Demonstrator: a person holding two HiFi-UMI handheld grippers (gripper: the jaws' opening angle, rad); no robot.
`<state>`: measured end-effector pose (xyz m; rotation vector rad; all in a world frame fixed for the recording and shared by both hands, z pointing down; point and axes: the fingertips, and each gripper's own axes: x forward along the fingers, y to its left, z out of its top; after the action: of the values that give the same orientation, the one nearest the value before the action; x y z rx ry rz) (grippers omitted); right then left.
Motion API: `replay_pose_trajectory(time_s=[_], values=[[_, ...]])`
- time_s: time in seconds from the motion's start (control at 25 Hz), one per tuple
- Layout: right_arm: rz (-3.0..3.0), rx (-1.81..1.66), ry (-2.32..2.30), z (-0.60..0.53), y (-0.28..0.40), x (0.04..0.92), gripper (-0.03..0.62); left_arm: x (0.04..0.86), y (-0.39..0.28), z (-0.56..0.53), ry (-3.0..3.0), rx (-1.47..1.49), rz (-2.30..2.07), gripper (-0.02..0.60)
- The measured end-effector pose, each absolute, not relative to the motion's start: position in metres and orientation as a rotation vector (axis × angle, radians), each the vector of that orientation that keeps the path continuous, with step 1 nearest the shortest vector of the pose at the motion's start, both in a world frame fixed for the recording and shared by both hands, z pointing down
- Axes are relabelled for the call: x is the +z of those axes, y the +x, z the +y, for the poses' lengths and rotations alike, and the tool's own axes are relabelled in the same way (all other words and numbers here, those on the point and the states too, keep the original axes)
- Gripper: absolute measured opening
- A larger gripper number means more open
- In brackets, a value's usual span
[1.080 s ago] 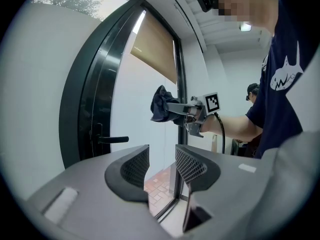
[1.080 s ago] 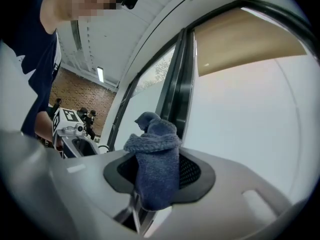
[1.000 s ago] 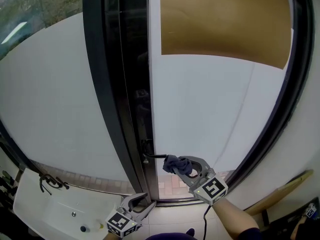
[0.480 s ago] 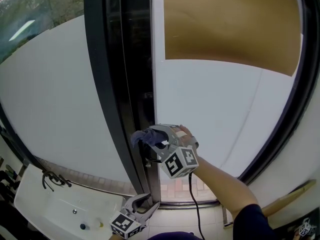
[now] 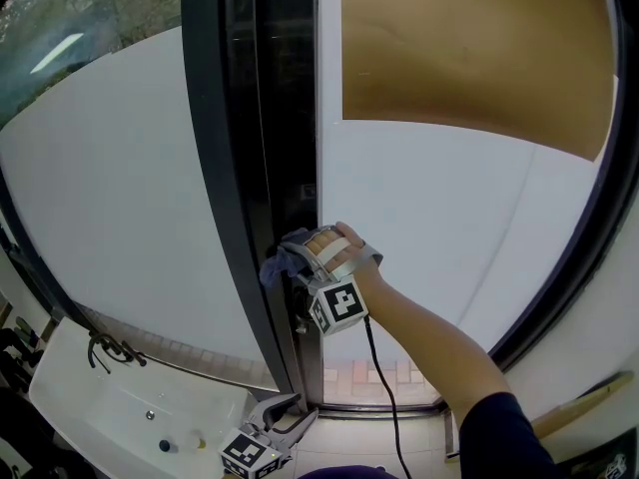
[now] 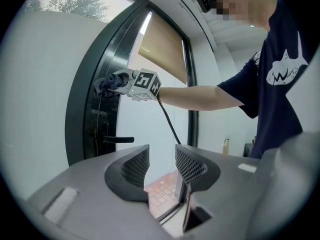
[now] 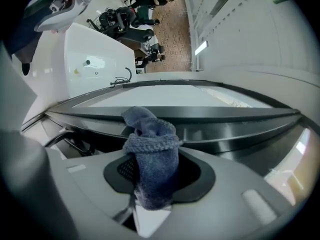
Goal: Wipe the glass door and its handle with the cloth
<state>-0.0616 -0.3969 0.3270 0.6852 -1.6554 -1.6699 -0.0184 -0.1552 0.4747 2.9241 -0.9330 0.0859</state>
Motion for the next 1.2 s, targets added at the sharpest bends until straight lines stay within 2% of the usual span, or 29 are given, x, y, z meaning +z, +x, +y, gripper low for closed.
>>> replay_pose_trajectory(time_s=[0.44, 1.2], values=[[-1.553, -1.592, 0.629, -0.391, -0.003, 0.358, 0.146, 0.473, -0.005, -0.153, 2.938, 0.079, -0.901, 0.158], [-1.442, -1.396, 0.876, -0.375, 0.188, 0.364, 0.146, 0.475, 0.015, -0.145, 2.986, 0.13, -0.797, 0.158]])
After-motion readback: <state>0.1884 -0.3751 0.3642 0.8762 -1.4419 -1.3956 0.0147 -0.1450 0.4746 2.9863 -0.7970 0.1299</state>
